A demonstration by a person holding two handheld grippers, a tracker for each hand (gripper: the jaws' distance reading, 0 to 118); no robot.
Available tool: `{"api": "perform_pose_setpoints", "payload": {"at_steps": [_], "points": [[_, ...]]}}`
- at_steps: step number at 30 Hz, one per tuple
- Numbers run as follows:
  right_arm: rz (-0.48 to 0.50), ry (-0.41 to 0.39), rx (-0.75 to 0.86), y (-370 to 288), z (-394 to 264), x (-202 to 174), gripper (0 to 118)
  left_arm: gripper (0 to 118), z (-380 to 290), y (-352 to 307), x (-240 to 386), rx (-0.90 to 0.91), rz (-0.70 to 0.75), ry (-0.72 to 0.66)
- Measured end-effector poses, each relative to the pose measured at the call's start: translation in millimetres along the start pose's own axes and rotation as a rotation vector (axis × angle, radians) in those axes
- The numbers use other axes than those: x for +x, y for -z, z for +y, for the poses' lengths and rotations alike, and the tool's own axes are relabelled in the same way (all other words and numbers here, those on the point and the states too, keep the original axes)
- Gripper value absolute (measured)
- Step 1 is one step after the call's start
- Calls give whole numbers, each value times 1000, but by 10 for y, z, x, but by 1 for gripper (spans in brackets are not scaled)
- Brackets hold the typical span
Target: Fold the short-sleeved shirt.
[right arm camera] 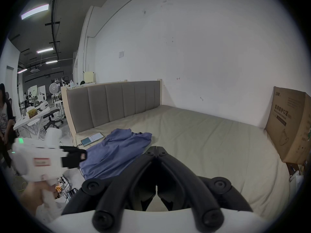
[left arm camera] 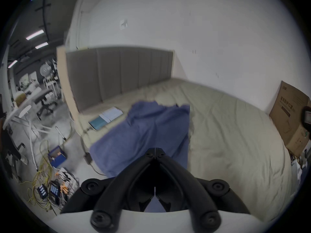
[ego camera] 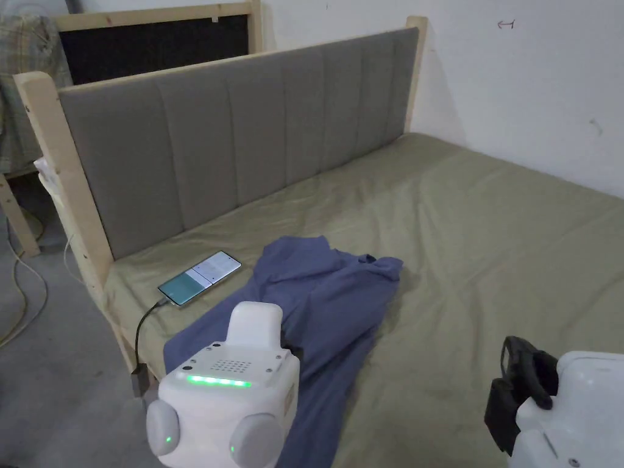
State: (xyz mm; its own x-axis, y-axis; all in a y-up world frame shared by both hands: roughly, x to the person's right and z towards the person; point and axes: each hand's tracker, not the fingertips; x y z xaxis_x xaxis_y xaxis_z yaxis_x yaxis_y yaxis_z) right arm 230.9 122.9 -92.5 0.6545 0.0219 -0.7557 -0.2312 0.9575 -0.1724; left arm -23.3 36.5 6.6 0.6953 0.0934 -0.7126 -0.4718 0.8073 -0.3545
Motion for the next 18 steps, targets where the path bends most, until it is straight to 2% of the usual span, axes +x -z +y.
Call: {"api": "perform_pose_setpoints", "payload": {"at_steps": [7,8,9,10,11,15,18], "points": [[-29,-4,-109,254,-262,127,0,0,-103,1123,-31,-229,-16,-13],[-35,0,-120,283,-290,159,0,0,-83,1190,-8,-210,-3,11],[-42,9,-131,308,-311,191,0,12,-44,1253,11,-200,2,42],[-46,19,-140,332,-329,222,0,38,15,1303,33,-205,23,65],[-51,33,-150,351,-345,247,0,74,82,1350,37,-205,4,69],[-62,70,-180,418,-417,325,0,116,232,1454,107,-298,-135,38],[-70,65,-195,425,-451,345,0,116,232,1508,205,-326,-135,73]]}}
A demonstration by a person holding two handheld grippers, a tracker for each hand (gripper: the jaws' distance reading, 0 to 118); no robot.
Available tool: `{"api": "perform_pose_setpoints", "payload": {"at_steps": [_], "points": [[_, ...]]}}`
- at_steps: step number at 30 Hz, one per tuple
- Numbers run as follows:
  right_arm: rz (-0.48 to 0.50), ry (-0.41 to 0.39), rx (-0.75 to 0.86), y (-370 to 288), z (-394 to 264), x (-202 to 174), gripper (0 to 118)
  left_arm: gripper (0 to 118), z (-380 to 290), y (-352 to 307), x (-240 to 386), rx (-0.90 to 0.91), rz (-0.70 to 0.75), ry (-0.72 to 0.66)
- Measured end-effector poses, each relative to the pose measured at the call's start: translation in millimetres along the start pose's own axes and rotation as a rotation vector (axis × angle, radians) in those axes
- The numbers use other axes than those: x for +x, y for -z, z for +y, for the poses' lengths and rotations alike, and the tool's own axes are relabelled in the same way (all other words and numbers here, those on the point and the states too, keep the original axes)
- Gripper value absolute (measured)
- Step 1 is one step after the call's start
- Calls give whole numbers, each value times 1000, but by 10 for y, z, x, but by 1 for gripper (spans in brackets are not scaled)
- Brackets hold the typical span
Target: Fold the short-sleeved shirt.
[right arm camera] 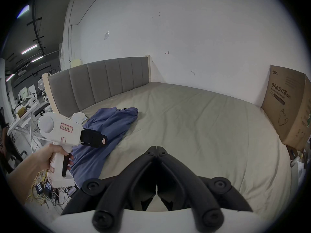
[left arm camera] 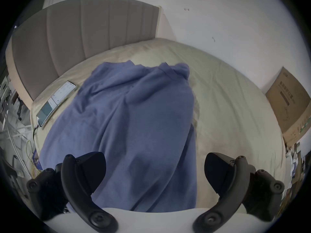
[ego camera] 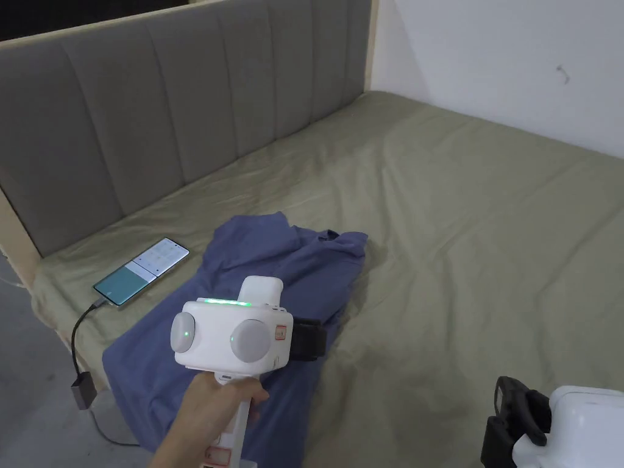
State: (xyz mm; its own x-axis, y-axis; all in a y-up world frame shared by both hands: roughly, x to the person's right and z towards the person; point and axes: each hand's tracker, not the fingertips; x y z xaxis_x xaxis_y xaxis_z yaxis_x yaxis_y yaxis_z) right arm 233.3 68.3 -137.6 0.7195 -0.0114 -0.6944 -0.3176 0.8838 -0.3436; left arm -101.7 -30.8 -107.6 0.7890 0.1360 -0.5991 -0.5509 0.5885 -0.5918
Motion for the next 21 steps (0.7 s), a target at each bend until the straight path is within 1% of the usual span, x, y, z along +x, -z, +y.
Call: {"api": "perform_pose_setpoints", "payload": {"at_steps": [3,6,8,11,13,14,15,17,18,19,20,21], "points": [[-7,-22,-8,10,-26,9,0,116,-38,189,56,-53,28,46],[-14,-30,-9,24,-34,19,0,115,-136,407,85,-156,58,40],[-12,-21,-17,34,-39,42,0,115,-192,412,141,-97,84,67],[-17,-16,-25,27,-43,60,0,113,-164,336,206,-110,103,59],[-18,-9,-32,26,-71,99,0,100,-136,295,195,-115,102,53],[-17,-3,-36,23,-90,121,0,86,-127,309,140,-112,101,45],[-18,1,-41,17,-109,144,0,59,-121,263,116,-88,100,24],[-28,21,-50,-4,-149,191,0,9,-115,170,84,-38,143,-19],[-28,39,-55,-16,-171,225,0,5,-109,185,41,-38,153,-18],[-27,56,-65,-25,-186,254,0,5,-113,192,4,-49,193,-18],[-28,70,-73,-39,-200,287,0,5,-115,208,-35,-65,104,-54],[-26,76,-74,-61,-210,319,0,5,-102,191,-55,-54,118,-63]]}}
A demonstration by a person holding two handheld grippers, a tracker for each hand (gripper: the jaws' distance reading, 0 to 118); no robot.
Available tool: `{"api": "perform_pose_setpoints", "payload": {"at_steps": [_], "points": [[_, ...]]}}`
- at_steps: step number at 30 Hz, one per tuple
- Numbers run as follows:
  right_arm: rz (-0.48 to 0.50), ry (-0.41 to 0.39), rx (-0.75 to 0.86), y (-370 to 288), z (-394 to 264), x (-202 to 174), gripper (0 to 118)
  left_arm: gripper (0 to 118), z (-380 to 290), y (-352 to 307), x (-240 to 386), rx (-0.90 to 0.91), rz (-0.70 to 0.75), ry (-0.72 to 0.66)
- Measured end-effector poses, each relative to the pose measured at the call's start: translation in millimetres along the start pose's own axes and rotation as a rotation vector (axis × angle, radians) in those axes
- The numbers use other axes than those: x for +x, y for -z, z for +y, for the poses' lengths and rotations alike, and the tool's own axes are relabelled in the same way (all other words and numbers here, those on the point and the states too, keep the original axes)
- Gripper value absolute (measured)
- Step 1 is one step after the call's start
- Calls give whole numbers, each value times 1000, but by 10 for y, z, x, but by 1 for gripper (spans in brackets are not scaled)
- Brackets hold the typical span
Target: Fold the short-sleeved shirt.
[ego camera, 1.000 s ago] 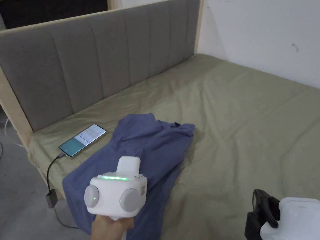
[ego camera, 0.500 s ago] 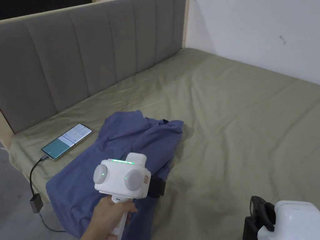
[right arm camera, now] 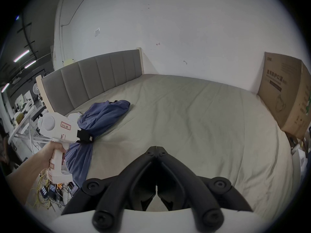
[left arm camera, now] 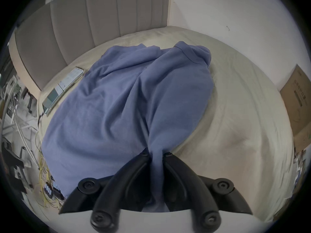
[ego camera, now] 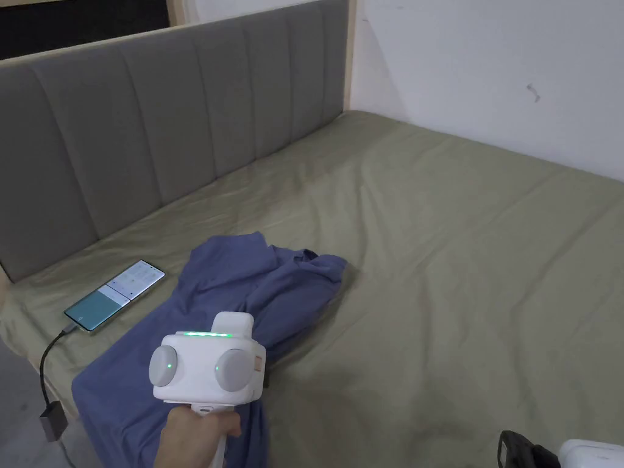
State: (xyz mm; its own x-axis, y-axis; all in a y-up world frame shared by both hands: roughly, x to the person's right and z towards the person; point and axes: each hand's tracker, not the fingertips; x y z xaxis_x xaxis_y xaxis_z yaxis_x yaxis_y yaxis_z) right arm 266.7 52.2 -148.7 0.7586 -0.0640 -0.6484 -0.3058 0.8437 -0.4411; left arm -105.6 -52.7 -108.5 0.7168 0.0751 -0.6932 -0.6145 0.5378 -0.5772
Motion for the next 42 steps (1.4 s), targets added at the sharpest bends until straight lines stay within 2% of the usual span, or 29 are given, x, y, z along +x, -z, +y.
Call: {"api": "perform_pose_setpoints", "payload": {"at_steps": [4,8,13,16,18,21,26,29,32,35,38,41,42], "points": [[-24,-5,10,-114,4,112,0,5,82,-17,-69,-5,-13,-37],[-45,25,33,-234,57,263,0,4,143,-287,-103,18,-33,-88],[-72,48,72,-452,93,414,0,5,287,-919,-28,117,-8,-20],[-91,59,99,-610,97,498,0,4,454,-1322,-8,164,-88,-51],[-100,80,110,-711,102,558,0,4,560,-1650,126,239,-104,0],[-105,103,139,-904,121,633,0,4,716,-2175,465,314,-132,100],[-151,129,213,-1286,157,837,0,4,937,-2922,1033,427,-287,200],[-195,166,257,-1532,164,1043,0,4,819,-3373,1557,492,-354,316],[-264,206,300,-1781,146,1279,0,4,658,-3659,2075,498,-507,398],[-336,256,337,-2062,97,1525,0,4,455,-3749,2618,461,-688,480],[-416,286,365,-2328,26,1763,0,4,46,-3711,3227,423,-758,614],[-509,297,381,-2599,-66,1975,0,4,-358,-3449,3730,244,-954,641],[-539,303,385,-2660,-103,2040,0,4,-524,-3339,3895,223,-979,670]]}}
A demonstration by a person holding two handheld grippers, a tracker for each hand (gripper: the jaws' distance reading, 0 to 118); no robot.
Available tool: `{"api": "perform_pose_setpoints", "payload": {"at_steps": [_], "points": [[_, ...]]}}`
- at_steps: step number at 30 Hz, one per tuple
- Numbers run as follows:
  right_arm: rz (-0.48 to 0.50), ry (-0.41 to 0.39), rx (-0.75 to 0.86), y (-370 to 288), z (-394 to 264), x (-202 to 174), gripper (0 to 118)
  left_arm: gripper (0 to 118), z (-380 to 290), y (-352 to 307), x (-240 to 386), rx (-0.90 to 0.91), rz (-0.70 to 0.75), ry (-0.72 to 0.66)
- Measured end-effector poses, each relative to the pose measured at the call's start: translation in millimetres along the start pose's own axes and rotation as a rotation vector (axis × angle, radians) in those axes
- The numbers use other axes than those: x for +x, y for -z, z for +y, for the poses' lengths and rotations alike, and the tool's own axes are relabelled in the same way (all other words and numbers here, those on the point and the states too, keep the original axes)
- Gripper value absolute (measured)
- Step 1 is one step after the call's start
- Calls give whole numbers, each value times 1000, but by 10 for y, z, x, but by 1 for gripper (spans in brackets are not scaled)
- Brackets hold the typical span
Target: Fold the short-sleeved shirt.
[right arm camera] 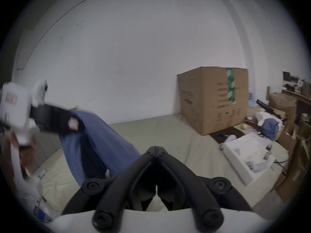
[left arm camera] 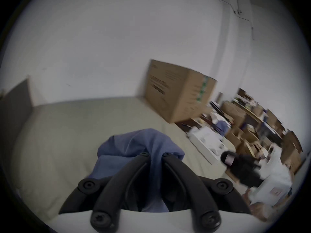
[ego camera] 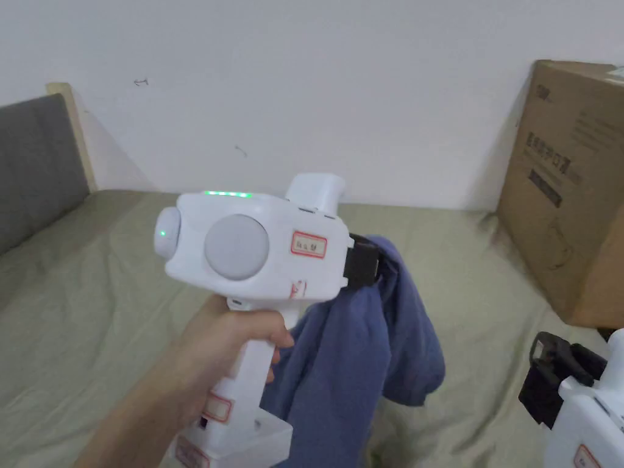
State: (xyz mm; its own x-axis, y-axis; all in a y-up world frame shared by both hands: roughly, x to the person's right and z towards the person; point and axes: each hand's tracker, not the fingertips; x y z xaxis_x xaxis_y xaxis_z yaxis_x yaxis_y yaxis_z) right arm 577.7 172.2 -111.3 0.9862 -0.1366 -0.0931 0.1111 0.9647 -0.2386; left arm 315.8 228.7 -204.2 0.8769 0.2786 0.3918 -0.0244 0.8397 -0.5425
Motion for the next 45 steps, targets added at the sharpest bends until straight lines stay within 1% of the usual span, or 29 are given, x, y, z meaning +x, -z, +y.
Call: {"api": "perform_pose_setpoints", "payload": {"at_steps": [1,2,4,6,8,9,10,11,13,16,17,18,20,23,24,25,26,28,30,31,32,33,34,35,36,37,40,42,45], "points": [[-24,2,3,-11,-3,90,0,4,-119,228,95,-37,19,33],[-47,6,-6,-4,-24,181,0,4,-281,481,203,-89,51,33],[-79,14,-36,24,-89,335,0,4,-693,986,322,-209,23,70],[-114,36,-84,80,-216,466,0,4,-1193,1556,376,-361,-31,17],[-117,44,-124,114,-332,557,0,4,-1688,1967,289,-491,-59,-77],[-123,40,-149,129,-383,589,0,4,-1889,2096,303,-537,-79,-68],[-125,32,-165,162,-431,620,0,4,-2015,2130,338,-565,-63,-72],[-126,15,-181,192,-472,641,0,5,-2107,2149,386,-567,-64,-22],[-140,1,-194,254,-514,652,0,5,-2122,2155,385,-570,-42,-3],[-132,35,-207,329,-515,658,0,7,-1976,2058,287,-553,-41,-43],[-121,54,-207,340,-511,644,0,10,-1933,2042,220,-548,-47,-69],[-118,63,-206,340,-481,610,0,23,-1898,2015,174,-544,-40,-90],[-101,64,-206,338,-473,538,0,63,-1823,1943,122,-512,-8,-73],[-73,20,-204,313,-494,389,0,80,-1747,1674,6,-433,82,-51],[-62,7,-205,303,-501,345,0,95,-1730,1559,-80,-398,93,-62],[-53,-1,-207,298,-508,307,0,100,-1719,1450,-174,-359,96,-77],[-43,-5,-211,300,-518,266,0,101,-1703,1328,-278,-331,121,-100],[-22,-7,-216,302,-521,180,0,101,-1700,1099,-495,-313,179,-156],[6,-5,-218,297,-506,82,0,101,-1732,862,-697,-328,286,-178],[20,-9,-216,295,-504,30,0,101,-1745,784,-798,-353,308,-174],[29,-15,-213,293,-507,-22,0,100,-1742,685,-877,-394,325,-172],[41,-25,-213,292,-513,-78,0,89,-1767,561,-933,-389,376,-180],[49,-30,-211,295,-524,-124,0,63,-1782,451,-972,-350,410,-162],[57,-30,-212,305,-538,-173,0,22,-1776,329,-989,-306,428,-131],[71,-29,-221,323,-551,-220,0,0,-1783,273,-1031,-301,477,-126],[88,-29,-231,338,-565,-258,0,0,-1771,224,-1067,-307,540,-120],[118,-50,-243,372,-605,-376,0,0,-1760,129,-1243,-305,449,-221],[126,-71,-244,404,-619,-428,0,0,-1736,123,-1335,-282,454,-286],[131,-79,-264,492,-646,-450,0,0,-1644,243,-1483,-285,465,-273]]}}
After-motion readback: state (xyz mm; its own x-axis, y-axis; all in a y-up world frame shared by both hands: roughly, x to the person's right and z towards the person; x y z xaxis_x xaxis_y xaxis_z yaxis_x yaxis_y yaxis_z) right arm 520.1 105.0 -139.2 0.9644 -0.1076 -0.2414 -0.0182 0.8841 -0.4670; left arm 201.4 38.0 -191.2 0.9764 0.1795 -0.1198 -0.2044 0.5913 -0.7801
